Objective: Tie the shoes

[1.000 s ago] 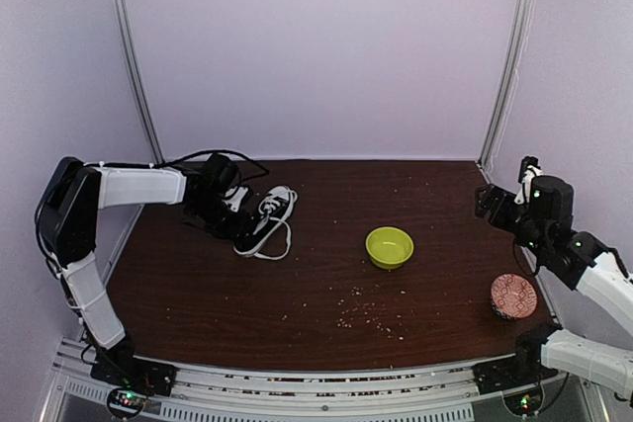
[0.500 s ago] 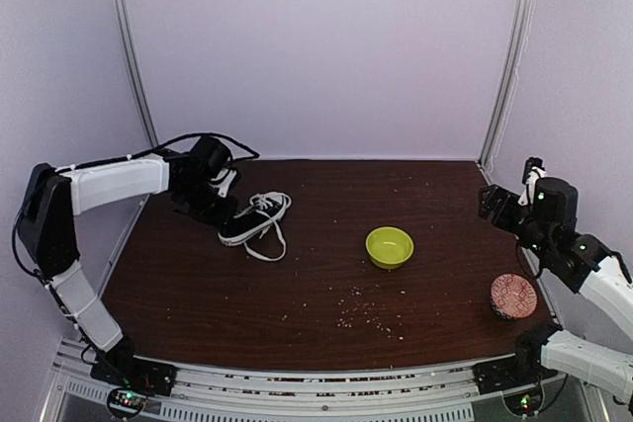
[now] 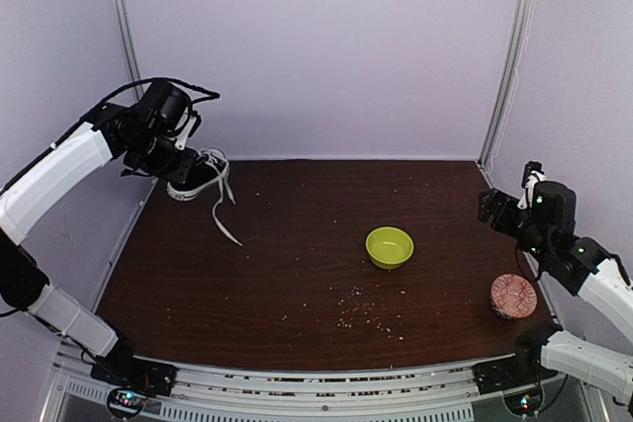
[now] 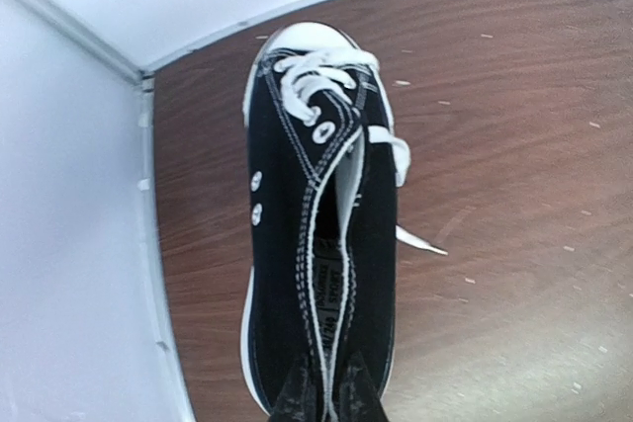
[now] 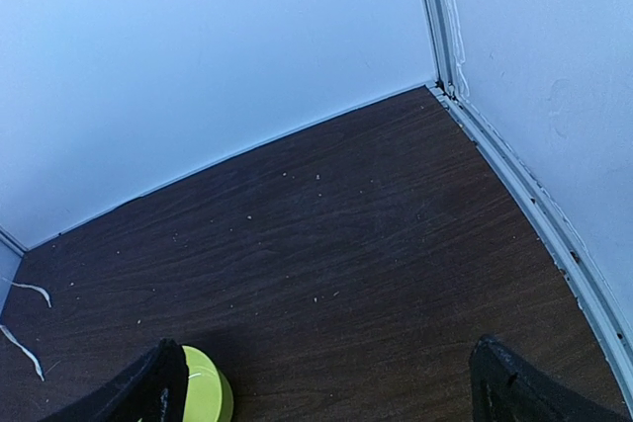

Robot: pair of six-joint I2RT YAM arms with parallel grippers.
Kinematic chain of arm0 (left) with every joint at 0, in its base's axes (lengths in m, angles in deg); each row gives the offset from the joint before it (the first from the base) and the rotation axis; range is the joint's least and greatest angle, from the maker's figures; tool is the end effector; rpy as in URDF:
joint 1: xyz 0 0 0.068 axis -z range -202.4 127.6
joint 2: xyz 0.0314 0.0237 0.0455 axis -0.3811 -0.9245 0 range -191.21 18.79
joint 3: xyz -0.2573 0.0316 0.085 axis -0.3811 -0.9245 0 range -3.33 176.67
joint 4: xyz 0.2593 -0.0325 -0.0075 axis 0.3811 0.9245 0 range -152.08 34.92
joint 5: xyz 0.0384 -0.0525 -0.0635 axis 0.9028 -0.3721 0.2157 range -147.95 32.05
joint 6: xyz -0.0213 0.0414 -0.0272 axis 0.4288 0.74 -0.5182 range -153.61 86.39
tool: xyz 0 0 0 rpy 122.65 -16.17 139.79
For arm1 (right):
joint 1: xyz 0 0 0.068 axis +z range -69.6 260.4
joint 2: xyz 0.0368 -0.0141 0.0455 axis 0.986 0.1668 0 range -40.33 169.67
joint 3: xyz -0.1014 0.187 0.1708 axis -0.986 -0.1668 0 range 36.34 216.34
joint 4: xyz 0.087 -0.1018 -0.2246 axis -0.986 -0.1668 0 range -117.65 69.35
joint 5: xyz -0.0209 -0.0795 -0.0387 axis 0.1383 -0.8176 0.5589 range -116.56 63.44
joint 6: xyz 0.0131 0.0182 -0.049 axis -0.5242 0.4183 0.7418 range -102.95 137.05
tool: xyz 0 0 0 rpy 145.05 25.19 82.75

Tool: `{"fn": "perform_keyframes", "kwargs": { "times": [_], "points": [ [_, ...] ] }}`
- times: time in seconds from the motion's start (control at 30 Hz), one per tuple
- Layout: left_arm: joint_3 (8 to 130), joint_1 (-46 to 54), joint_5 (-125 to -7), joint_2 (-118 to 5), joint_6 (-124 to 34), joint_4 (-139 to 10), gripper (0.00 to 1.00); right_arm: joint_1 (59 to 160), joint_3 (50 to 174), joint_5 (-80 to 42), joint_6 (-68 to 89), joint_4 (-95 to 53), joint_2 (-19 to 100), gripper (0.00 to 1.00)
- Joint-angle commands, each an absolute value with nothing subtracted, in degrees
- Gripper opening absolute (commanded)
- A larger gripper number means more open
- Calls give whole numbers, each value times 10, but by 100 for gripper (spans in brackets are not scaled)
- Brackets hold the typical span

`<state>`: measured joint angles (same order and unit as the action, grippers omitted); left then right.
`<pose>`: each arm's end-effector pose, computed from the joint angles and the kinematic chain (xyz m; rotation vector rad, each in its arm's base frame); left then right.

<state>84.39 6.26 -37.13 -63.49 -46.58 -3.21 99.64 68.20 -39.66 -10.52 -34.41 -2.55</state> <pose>0.2575 -0.1265 0.3719 0.1848 2.4172 0.1314 0.1570 0.0464 0.2730 0.2933 1.8964 0.3337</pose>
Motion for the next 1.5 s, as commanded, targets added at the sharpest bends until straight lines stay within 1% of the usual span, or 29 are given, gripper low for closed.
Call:
{"fn": "perform_keyframes", "kwargs": {
  "times": [0.0,0.1,0.2,0.3,0.4,0.57,0.67,0.77,0.93,1.0,1.1,1.13,1.23,1.27,1.33,1.37,1.4,1.47],
  "points": [
    [865,79,-516,-610,-472,-104,0,995,679,-400,-113,-338,-22,99],
    [894,90,-561,-616,-487,-129,0,996,684,-402,-109,-347,-24,99],
    [941,111,-553,-626,-494,-130,0,996,684,-405,-109,-352,-31,99],
    [939,137,-509,-612,-512,-154,0,996,680,-404,-113,-352,-35,99],
    [866,150,-467,-580,-570,-208,0,995,679,-403,-119,-355,-35,100],
    [630,180,-396,-521,-705,-303,0,996,677,-397,-120,-359,-38,100],
    [537,209,-376,-512,-775,-343,0,996,676,-393,-116,-358,-38,100],
    [505,253,-358,-534,-806,-344,0,996,675,-388,-114,-353,-33,100],
    [524,322,-341,-576,-847,-288,0,995,676,-365,-122,-343,-21,99],
    [532,347,-344,-589,-871,-262,0,996,675,-337,-120,-340,-16,99],
    [523,378,-378,-599,-917,-259,0,998,670,-281,-115,-324,-8,99],
    [515,390,-399,-602,-928,-268,3,1001,666,-265,-120,-317,-5,99],
    [505,426,-445,-608,-954,-297,20,1022,654,-242,-146,-297,5,100],
    [506,437,-458,-610,-958,-309,30,1033,653,-242,-154,-293,7,100],
    [512,458,-472,-608,-961,-329,54,1059,652,-248,-165,-289,12,100],
    [517,467,-469,-605,-961,-331,65,1073,654,-248,-169,-288,15,100],
    [524,474,-460,-601,-956,-329,73,1091,659,-248,-171,-289,18,100],
    [533,481,-432,-587,-950,-315,81,1118,671,-253,-174,-299,30,100]
  ]
}}
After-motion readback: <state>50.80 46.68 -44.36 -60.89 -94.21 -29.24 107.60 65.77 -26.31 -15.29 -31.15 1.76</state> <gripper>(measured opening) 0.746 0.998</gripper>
